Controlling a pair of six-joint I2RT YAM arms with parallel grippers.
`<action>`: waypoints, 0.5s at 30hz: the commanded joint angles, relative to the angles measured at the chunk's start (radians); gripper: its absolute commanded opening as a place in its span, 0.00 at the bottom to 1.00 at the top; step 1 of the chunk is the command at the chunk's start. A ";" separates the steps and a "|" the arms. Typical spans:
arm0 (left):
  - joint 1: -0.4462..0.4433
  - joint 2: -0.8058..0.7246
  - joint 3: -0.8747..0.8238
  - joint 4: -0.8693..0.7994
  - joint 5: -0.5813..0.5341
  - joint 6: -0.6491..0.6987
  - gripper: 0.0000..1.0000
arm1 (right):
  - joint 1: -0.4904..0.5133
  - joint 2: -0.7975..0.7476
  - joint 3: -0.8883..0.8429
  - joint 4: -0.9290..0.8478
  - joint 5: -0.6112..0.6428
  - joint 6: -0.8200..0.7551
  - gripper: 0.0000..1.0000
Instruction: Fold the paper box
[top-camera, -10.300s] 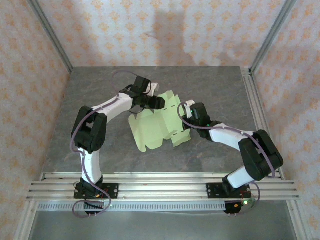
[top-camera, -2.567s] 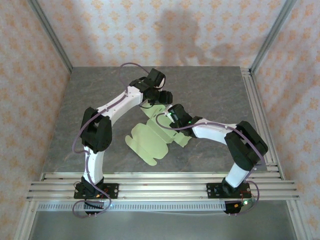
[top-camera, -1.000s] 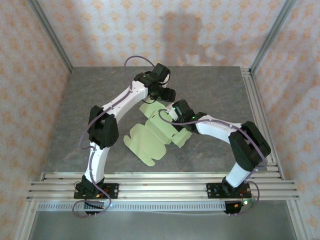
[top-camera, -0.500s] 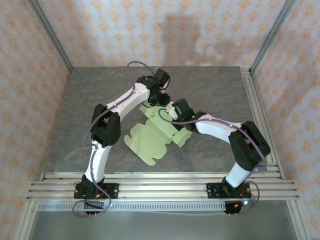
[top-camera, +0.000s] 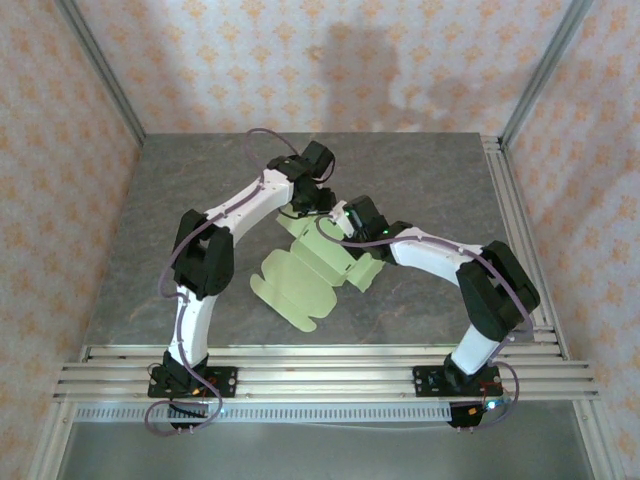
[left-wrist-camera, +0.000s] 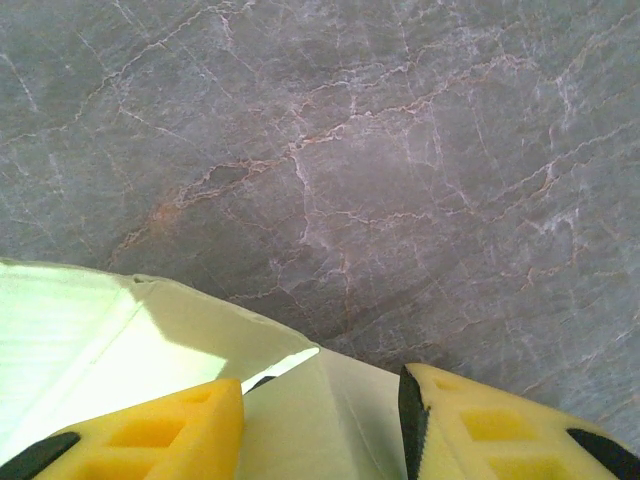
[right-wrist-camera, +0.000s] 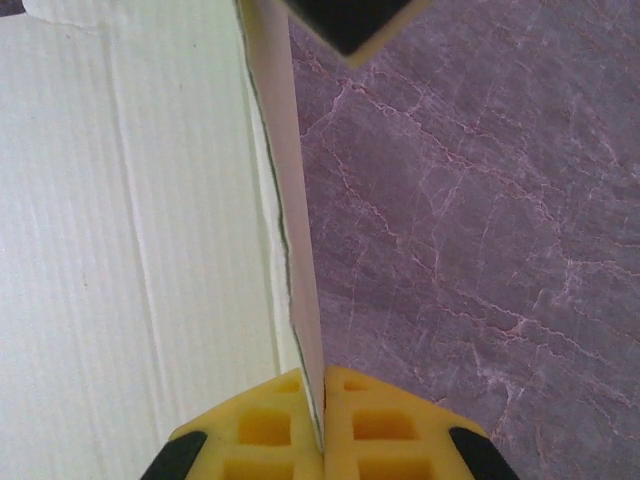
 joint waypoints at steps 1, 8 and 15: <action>-0.014 -0.060 -0.036 0.024 0.072 -0.099 0.46 | -0.001 0.011 0.032 0.029 0.037 0.010 0.00; -0.016 -0.088 -0.076 0.072 0.074 -0.286 0.42 | -0.001 0.011 0.031 0.030 0.036 0.012 0.00; -0.016 -0.123 -0.165 0.217 0.125 -0.437 0.32 | 0.001 0.022 0.035 0.035 0.030 0.016 0.00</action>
